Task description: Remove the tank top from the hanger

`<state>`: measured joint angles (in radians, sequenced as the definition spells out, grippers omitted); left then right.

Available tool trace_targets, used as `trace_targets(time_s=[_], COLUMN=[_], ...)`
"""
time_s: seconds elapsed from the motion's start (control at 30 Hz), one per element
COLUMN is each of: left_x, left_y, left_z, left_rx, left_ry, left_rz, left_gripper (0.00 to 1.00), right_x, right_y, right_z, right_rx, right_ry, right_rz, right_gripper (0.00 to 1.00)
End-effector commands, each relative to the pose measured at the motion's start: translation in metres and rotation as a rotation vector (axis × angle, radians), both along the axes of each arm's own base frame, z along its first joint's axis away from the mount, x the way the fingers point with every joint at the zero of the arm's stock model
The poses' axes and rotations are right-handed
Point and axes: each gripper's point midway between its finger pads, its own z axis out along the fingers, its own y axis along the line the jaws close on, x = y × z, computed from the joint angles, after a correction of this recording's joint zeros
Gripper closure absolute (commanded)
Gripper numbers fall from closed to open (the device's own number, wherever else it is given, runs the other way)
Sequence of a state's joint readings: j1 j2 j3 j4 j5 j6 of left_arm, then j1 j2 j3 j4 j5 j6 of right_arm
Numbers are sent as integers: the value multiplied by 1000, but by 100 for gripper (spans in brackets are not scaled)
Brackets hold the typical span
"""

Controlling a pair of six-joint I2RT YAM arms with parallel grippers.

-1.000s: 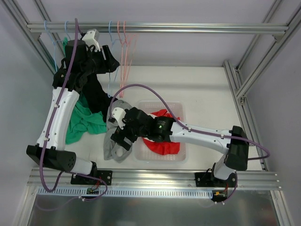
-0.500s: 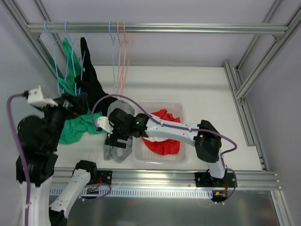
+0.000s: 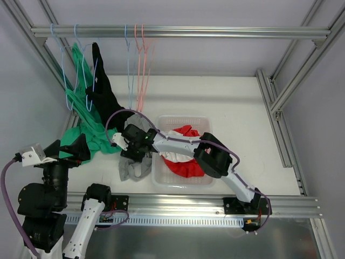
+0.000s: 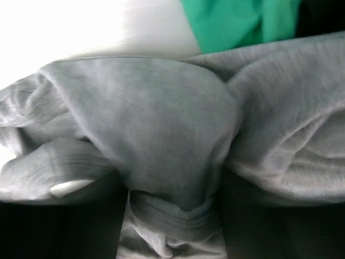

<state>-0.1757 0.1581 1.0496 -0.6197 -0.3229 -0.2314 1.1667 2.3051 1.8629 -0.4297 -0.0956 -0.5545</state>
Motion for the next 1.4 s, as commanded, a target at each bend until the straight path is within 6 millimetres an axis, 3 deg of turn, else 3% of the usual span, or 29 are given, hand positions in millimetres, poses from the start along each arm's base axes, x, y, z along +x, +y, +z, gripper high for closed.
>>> trace_targets(time_s=[0.0,0.03,0.1,0.13,0.23,0.27,0.33,0.37,0.47,0.6,0.7,0.73,0.8,0.87,1.0,1.1,1.23,1.37], left_x=[-6,-7,-6,-5,0,2,5,8,10,10,8,6,6,8,12,12,9,11], left_y=[5,7,8,9,9,8,8,8,9,10,15,16,16,13,7,4,4,5], left_z=[1,0,-5,-6,-13,-16,-21,-24,-29,-31,-27,-26,-25,-26,-29,-27,-20,-17], left_rx=[51,50,54,55,53,50,42,42,30,17,0,-3,-5,-3,3,4,7,17], left_ry=[-19,-20,-11,-6,13,21,33,43,53,55,43,38,38,45,59,52,40,44], left_rz=[17,28,36,43,47,44,47,50,58,69,95,102,99,87,56,38,31,38], left_gripper=[1,1,1,1,1,1,1,2,2,1,1,1,1,1,1,1,1,1], right_x=[-20,-27,-40,-45,-55,-62,-67,-71,-77,-86,-90,-92,-92,-89,-65,-46,-30,-32], right_y=[-2,0,-1,3,-3,-7,-13,-20,-32,-63,-85,-101,-118,-147,-199,-230,-241,-237], right_z=[6,24,37,74,117,154,184,215,255,324,356,378,399,433,473,478,451,425], right_rx=[25,69,117,195,263,330,383,443,525,656,715,764,805,863,890,844,779,749], right_ry=[76,92,102,79,44,21,1,-15,-21,-65,-91,-117,-151,-211,-354,-403,-336,-268], right_rz=[23,48,61,66,62,61,54,53,52,44,21,9,-12,-71,-248,-370,-448,-439], right_gripper=[61,71,100,100,100,100,100,100,100,100,100,100,100,100,100,100,100,100])
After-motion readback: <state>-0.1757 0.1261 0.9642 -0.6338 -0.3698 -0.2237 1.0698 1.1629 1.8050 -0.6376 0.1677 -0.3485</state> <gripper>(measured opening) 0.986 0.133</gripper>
